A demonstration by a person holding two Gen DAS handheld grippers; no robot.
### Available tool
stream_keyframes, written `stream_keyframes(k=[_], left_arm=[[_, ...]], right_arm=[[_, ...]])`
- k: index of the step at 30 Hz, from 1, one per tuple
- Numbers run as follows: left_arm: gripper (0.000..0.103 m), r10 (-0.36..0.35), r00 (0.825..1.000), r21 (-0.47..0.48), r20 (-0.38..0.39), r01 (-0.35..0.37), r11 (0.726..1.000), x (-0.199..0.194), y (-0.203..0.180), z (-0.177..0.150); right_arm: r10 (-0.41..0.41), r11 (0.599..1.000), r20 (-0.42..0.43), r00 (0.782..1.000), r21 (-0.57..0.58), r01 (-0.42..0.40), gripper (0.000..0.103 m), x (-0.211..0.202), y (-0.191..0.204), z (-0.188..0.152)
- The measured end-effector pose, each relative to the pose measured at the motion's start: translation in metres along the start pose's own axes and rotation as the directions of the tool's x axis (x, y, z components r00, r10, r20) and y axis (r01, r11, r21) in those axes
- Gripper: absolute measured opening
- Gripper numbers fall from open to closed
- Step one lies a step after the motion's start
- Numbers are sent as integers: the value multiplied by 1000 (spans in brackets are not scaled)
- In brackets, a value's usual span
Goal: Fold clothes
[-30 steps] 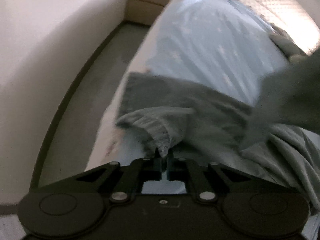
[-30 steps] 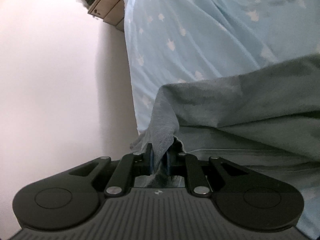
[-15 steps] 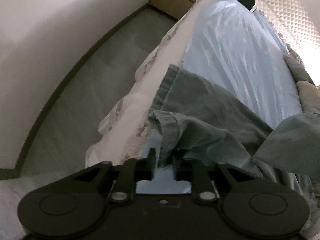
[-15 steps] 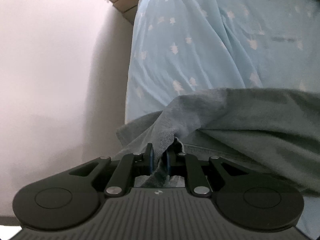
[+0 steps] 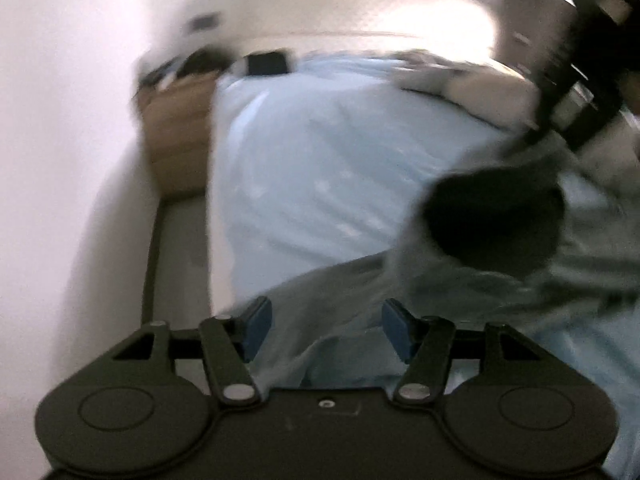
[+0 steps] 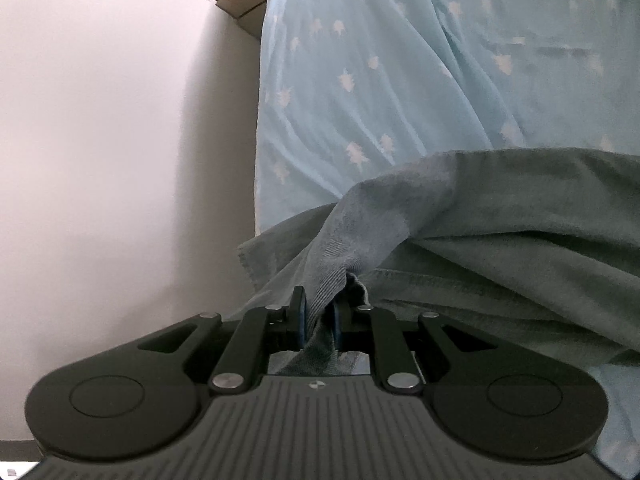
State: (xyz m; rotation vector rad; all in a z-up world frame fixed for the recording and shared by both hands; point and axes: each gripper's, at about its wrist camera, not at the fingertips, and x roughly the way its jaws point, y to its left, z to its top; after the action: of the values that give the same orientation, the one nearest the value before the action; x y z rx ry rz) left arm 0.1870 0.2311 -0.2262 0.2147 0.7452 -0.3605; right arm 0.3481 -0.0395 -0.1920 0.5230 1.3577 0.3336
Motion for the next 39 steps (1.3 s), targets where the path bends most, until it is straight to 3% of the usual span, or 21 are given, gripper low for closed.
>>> stream_keyframes(k=[5,8,11,19,25,28,29,30,31,32,33,35,36,39], left_arm=[[57,-41,997,266,62,23,964,12,-44,15],[56,-52,990,419,132,-8,908,13,-71,18],[55,-92,983,559,157,-11,829,18,-95,13],[53,-115,984,669,136,-6,743,28,-112,1],[53,-121,975,644,186,-28,764,10,-126,2],[53,-100,965,649,241,-84,756,10,-142,-2],[52,-93,963,640,252,-93,763,10,-145,-2],[40,-87,961,631,261,-102,769,10,-149,-2],[32,-87,961,615,262,-97,783,8,-149,-1],[17,-89,964,580,252,-76,811,8,-147,3],[8,-92,966,544,241,-55,838,7,-144,7],[7,-93,970,455,224,-20,890,6,-138,14],[7,-82,973,392,218,-11,920,5,-131,17],[6,-48,981,203,189,9,979,3,-110,26]], right_arm=[[19,1000,-32,999,22,-18,14,-8,-9,6],[17,999,-45,999,44,-15,14,-10,-19,10],[23,997,-52,998,74,-19,14,-13,-29,15],[50,991,-72,996,130,-41,14,-21,-40,23],[82,978,-69,994,197,-67,14,-21,-50,24],[93,971,-69,993,227,-75,14,-17,-54,24],[101,967,-71,992,240,-81,14,-15,-55,24],[108,963,-71,992,254,-87,14,-14,-57,24],[109,961,-70,992,263,-87,14,-13,-58,23],[108,960,-68,992,267,-86,15,-12,-59,22],[109,958,-63,992,272,-88,16,-12,-60,22],[114,955,-53,992,282,-95,19,-13,-63,23],[116,953,-46,992,286,-98,25,-13,-65,24],[112,957,-2,994,269,-107,57,-17,-71,27]])
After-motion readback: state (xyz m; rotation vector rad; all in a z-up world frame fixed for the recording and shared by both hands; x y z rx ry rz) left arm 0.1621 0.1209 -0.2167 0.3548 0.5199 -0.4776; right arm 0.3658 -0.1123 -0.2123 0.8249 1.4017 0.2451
